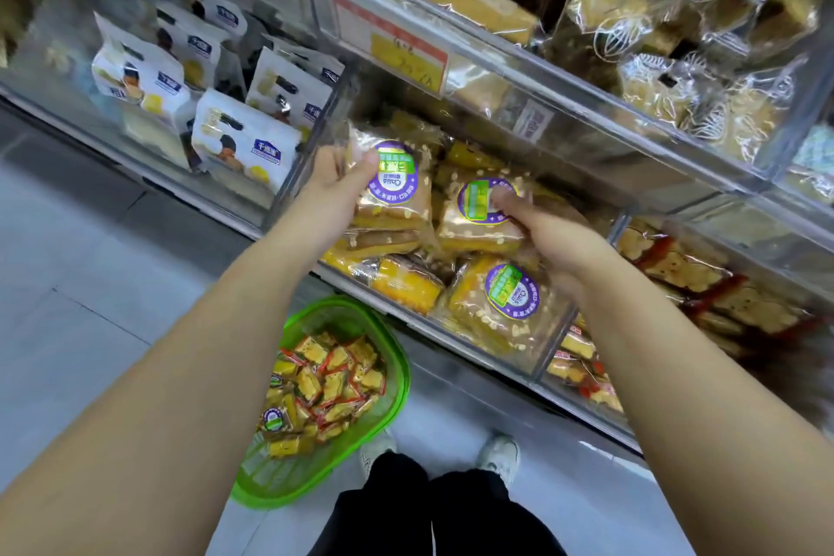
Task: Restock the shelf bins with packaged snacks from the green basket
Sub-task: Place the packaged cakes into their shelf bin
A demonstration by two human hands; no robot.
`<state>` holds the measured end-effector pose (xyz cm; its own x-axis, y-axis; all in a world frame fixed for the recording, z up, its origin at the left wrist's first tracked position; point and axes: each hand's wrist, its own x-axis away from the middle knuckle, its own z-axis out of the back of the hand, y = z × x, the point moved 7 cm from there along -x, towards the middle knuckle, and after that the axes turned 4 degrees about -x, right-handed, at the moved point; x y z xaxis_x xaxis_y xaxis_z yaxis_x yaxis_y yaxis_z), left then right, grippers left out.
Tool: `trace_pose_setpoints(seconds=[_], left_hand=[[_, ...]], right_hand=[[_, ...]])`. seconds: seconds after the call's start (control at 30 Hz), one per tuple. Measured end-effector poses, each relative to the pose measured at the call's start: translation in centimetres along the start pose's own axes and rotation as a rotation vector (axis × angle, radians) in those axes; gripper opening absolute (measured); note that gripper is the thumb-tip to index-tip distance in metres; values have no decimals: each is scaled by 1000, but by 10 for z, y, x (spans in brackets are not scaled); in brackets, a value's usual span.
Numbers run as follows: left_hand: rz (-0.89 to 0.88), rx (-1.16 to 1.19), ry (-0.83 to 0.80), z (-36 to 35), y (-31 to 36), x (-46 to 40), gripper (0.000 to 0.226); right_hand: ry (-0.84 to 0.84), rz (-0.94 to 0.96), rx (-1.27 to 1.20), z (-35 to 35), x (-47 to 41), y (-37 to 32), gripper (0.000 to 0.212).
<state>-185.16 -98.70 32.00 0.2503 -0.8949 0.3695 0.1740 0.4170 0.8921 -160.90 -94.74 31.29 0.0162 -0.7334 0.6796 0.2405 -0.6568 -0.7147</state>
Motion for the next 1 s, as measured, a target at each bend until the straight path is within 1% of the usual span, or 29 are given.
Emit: trace_pose_setpoints(seconds=[0.07,0.17,0.27,0.3,0.33,0.37,0.43,0.5,0.57,0.6,0.73,0.83,0.87,0.9,1.0], left_hand=[[63,-115,34,6,-4,0,55],[75,-142,93,22,-7,3,51],[130,-8,79,27,-18,9,56],[161,55,64,25,-24,11,61],[184,108,62,23,-31,14,65],[187,148,81,24,-37,16,63],[151,205,145,26,-44,19,50],[119,298,181,26,-47,20,45],[108,368,198,25,-49,21,49],[104,384,202,24,-50,22,52],[94,414,191,22,-51,23,63],[87,438,173,21,-51,23,67],[86,440,168,21,-51,23,68],[85,444,163,21,-51,22,68],[67,470,143,20,-51,23,64]], right_hand=[[-22,-4,-198,-7,-8,-6,27],[-124,-64,-472,-29,-20,-13,12],[-175,-105,-685,-50,-30,-23,2],[-186,-114,-719,-58,-31,-26,5],[-192,-112,-683,-65,-34,-28,9],[-182,-101,-574,-71,-38,-29,13],[-144,-65,-269,-79,-44,-29,20],[-100,-15,-105,-82,-48,-33,29],[-91,42,-86,-82,-52,-37,47],[-93,73,-97,-84,-52,-40,52],[-22,161,-154,-94,-56,-46,52],[9,203,-23,-97,-56,-46,61],[12,192,-20,-95,-56,-45,63],[0,160,-60,-92,-57,-44,62],[-140,98,-284,-82,-56,-43,46]])
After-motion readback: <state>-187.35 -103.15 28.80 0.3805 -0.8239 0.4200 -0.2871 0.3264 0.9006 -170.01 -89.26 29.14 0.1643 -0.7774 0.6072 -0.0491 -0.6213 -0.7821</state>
